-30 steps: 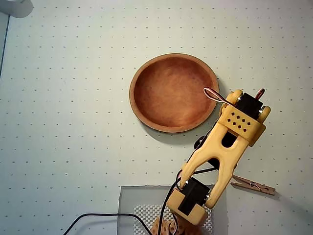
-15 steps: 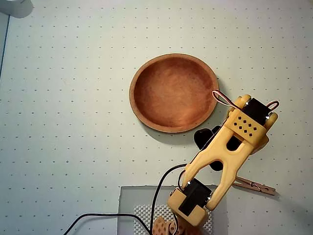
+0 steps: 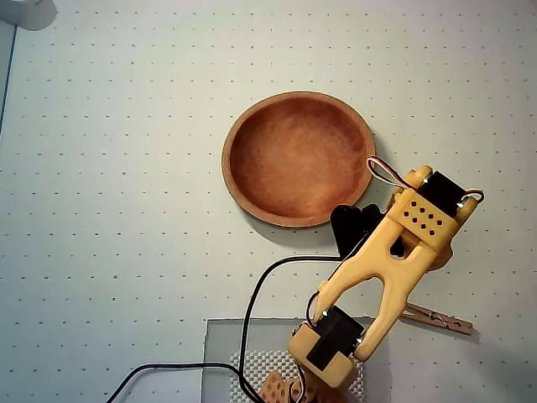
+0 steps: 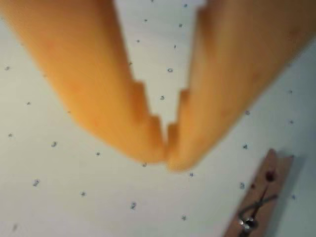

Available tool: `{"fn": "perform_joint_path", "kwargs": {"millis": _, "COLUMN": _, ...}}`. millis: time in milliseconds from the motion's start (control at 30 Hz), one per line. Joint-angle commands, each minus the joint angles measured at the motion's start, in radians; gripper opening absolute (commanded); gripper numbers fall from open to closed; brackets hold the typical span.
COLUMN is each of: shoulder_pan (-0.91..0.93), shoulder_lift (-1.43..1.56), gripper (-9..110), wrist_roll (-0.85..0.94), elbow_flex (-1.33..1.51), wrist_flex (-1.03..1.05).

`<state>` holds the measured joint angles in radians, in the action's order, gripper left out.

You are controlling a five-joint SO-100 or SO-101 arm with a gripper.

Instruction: Grasp a clothespin and put it in the bowl.

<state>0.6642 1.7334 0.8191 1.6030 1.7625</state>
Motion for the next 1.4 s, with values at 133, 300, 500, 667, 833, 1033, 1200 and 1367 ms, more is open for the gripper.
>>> {"fn": "perform_joint_path", "kwargs": {"millis": 133, "shoulder_pan": 0.0, "shoulder_lift": 0.009, "gripper": -3, "wrist_roll": -0.158, "elbow_flex": -0.012, "wrist_flex": 0.018}}
{"fn": "perform_joint_path", "kwargs": {"millis": 300, "shoulder_pan": 0.0, "shoulder_lift": 0.009, "gripper": -3, "wrist_roll": -0.163, "elbow_flex": -0.012, "wrist_flex": 0.018}}
{"fn": "perform_joint_path", "kwargs": {"millis": 500, "shoulder_pan": 0.0, "shoulder_lift": 0.002, "gripper": -3, "wrist_roll": -0.161, "elbow_flex": -0.026, "wrist_flex": 0.015}}
{"fn": "perform_joint_path", "kwargs": {"millis": 667, "shoulder_pan": 0.0, "shoulder_lift": -0.097, "gripper": -3, "wrist_roll": -0.16, "elbow_flex": -0.028, "wrist_flex": -0.017}}
{"fn": "perform_joint_path", "kwargs": {"millis": 833, "shoulder_pan": 0.04, "shoulder_lift": -0.146, "gripper": -3, "wrist_roll": -0.16, "elbow_flex": -0.037, "wrist_flex": -0.028}}
{"fn": "perform_joint_path", "kwargs": {"millis": 1033, "shoulder_pan": 0.084, "shoulder_lift": -0.147, "gripper": -3, "wrist_roll": -0.163, "elbow_flex": -0.066, "wrist_flex": -0.028}}
{"fn": "perform_joint_path", "kwargs": {"millis": 1200, "shoulder_pan": 0.153, "shoulder_lift": -0.147, "gripper": -3, "wrist_roll": -0.167, "elbow_flex": -0.069, "wrist_flex": -0.031}}
{"fn": "perform_joint_path", "kwargs": {"millis": 1367, "shoulder_pan": 0.218, "shoulder_lift": -0.17, "gripper": -3, "wrist_roll": -0.16, "elbow_flex": -0.069, "wrist_flex": -0.101}}
